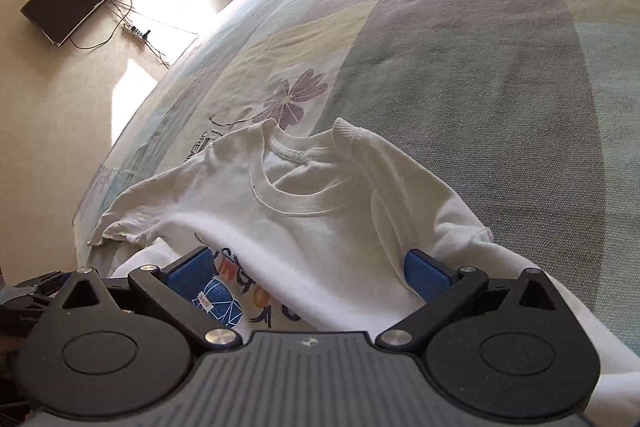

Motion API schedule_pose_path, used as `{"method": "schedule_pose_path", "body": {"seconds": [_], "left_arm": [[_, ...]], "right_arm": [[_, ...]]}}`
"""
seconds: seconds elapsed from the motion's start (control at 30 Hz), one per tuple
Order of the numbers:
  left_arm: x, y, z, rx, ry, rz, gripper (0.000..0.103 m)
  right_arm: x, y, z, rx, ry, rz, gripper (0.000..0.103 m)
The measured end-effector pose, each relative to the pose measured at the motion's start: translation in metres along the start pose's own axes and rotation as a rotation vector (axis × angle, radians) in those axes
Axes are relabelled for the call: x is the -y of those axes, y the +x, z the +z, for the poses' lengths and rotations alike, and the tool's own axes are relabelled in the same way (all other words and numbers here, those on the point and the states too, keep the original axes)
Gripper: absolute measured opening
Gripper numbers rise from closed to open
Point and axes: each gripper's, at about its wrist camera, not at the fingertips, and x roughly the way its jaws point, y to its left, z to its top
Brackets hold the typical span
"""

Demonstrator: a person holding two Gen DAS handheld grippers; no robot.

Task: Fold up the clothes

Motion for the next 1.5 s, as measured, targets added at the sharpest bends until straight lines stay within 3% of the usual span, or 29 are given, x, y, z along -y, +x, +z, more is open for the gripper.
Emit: {"method": "schedule_pose_path", "body": {"seconds": [0.17, 0.33, 0.43, 0.57, 0.7, 1.0, 1.13, 1.27, 1.37, 1.47, 1.5], "left_arm": [[0.005, 0.001, -0.002, -0.005, 0.026, -0.006, 0.102], [-0.001, -0.002, -0.007, -0.012, 0.008, 0.014, 0.102], [-0.006, -0.004, -0.009, -0.016, -0.013, 0.027, 0.102], [-0.008, -0.001, -0.011, -0.029, -0.028, 0.029, 0.102], [0.0, -0.001, -0.01, -0.027, 0.0, 0.018, 0.102], [0.016, -0.008, 0.018, 0.033, 0.079, -0.032, 0.102], [0.039, -0.006, 0.06, 0.092, 0.171, -0.111, 0.102], [0.088, 0.016, 0.093, 0.117, 0.271, -0.259, 0.102], [0.139, 0.043, 0.1, 0.078, 0.325, -0.453, 0.102], [0.182, 0.073, 0.098, 0.003, 0.362, -0.623, 0.102], [0.187, 0.08, 0.097, -0.017, 0.363, -0.642, 0.102]], "right_arm": [[0.017, -0.026, 0.023, 0.068, -0.011, -0.005, 0.103], [0.069, -0.031, 0.038, 0.021, 0.123, 0.041, 0.103], [0.097, -0.032, 0.034, -0.048, 0.221, 0.12, 0.103], [0.118, -0.032, 0.027, -0.061, 0.324, 0.239, 0.103], [0.114, -0.012, 0.037, -0.063, 0.346, 0.301, 0.103], [0.103, 0.004, 0.053, -0.112, 0.335, 0.287, 0.103], [0.094, -0.015, 0.042, -0.072, 0.296, 0.172, 0.103], [0.061, -0.036, 0.024, -0.024, 0.081, -0.123, 0.103], [0.05, -0.033, 0.008, -0.029, -0.061, -0.343, 0.103], [0.051, -0.032, -0.006, 0.005, -0.151, -0.397, 0.103], [0.052, -0.033, -0.008, 0.021, -0.157, -0.401, 0.103]]}}
